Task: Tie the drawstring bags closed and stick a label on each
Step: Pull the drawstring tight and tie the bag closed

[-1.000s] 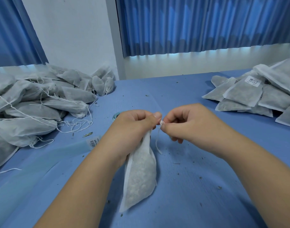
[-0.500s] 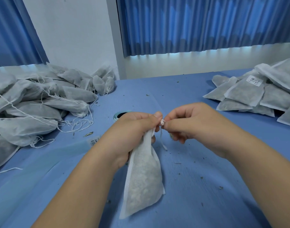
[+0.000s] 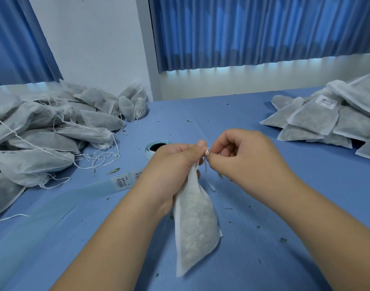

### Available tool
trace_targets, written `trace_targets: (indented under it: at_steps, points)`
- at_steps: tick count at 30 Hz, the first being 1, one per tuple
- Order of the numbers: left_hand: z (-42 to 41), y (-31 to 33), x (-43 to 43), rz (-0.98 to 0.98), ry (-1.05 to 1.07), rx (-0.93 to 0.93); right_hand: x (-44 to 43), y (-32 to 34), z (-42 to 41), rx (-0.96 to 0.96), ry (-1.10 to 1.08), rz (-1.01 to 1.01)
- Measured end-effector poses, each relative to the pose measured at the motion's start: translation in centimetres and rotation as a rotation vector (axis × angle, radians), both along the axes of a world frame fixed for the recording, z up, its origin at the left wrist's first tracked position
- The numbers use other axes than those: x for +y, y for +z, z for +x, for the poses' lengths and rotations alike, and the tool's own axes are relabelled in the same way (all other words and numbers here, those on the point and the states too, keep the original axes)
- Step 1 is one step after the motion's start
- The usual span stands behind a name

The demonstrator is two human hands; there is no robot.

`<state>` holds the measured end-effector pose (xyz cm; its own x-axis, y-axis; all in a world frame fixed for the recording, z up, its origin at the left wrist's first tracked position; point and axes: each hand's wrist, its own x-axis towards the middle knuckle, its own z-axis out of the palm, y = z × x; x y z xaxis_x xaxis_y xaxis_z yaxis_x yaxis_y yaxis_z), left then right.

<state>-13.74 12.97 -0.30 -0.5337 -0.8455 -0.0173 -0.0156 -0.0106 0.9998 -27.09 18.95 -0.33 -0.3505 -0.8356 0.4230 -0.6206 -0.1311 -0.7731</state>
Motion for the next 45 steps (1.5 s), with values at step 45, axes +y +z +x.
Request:
trace_targets:
  at_steps: [45]
  points:
    - [0.1,0.3,0.5,-0.335,-0.048,-0.043,0.4,1.3,-2.5,-0.517,0.304,0.053]
